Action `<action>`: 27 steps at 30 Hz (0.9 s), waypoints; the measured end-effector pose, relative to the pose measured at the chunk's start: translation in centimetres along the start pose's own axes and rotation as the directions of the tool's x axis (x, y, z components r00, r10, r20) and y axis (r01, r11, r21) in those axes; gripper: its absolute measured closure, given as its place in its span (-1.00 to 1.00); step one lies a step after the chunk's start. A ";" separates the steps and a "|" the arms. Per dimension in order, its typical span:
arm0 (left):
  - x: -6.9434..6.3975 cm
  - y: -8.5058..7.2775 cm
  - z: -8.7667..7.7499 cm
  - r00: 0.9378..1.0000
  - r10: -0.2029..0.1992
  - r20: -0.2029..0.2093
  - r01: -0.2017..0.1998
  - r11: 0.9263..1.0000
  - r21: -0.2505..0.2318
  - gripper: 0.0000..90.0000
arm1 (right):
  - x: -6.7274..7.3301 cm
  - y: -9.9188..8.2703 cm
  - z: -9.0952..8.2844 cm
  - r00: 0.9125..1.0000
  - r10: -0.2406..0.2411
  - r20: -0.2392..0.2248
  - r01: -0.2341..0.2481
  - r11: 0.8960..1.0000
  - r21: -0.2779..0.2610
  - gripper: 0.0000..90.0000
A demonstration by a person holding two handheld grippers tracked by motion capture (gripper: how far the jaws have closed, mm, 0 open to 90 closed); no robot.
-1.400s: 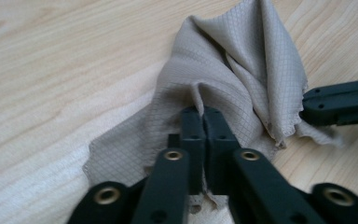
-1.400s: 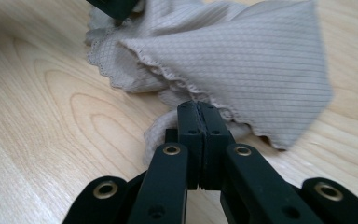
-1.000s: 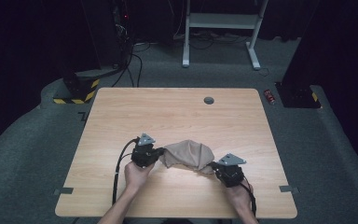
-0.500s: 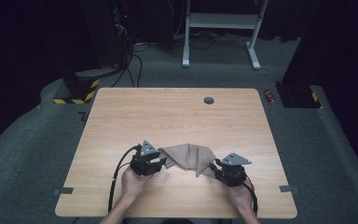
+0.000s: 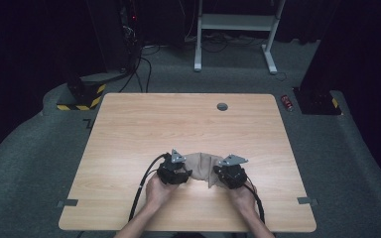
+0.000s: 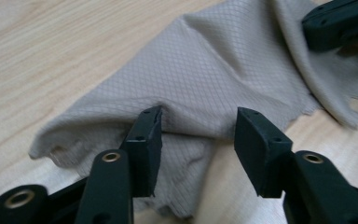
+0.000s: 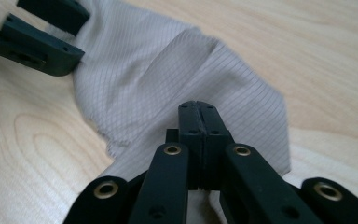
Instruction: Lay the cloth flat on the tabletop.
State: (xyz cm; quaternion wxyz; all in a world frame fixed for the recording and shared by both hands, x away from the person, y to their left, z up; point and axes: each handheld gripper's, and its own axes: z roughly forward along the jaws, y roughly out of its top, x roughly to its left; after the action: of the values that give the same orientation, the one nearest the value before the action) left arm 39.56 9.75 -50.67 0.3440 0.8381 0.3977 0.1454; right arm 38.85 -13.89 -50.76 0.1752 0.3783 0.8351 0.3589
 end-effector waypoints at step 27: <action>1.4 -0.8 -0.6 0.997 0.080 -0.024 -0.078 0.995 0.060 0.85 | 0.5 1.1 0.0 0.998 -0.055 -0.004 0.055 0.997 0.061 1.00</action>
State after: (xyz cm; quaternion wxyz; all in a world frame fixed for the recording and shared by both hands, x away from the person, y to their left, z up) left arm 39.71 11.48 -50.80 0.3079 0.8608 0.3729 0.1583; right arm 39.07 -13.04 -49.97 0.1724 0.3601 0.8559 0.3287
